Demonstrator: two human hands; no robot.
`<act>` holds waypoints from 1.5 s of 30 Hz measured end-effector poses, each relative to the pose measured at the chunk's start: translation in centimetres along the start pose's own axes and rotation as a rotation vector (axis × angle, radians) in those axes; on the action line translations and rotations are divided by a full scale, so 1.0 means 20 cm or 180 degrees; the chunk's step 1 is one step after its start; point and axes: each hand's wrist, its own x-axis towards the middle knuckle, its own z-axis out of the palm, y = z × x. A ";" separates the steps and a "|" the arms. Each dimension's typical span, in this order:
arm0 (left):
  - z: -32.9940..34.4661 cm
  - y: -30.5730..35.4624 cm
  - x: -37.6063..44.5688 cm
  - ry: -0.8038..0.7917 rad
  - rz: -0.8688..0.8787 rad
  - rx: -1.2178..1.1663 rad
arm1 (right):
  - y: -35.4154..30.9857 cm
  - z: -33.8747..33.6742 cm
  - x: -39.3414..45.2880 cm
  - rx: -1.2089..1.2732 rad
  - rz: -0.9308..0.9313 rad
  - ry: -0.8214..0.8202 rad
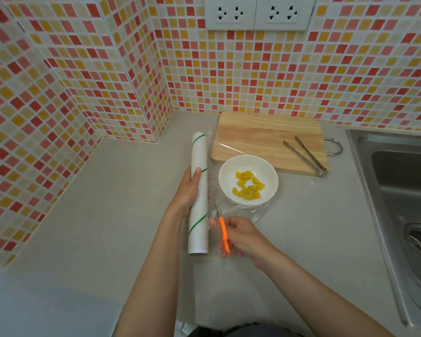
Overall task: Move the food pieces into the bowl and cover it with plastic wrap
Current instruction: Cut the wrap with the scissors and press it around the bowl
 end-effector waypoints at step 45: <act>0.08 -0.06 -0.07 -0.0411 -0.0313 -0.0780 | -0.08 -0.10 -0.01 -0.0204 0.0283 -0.0067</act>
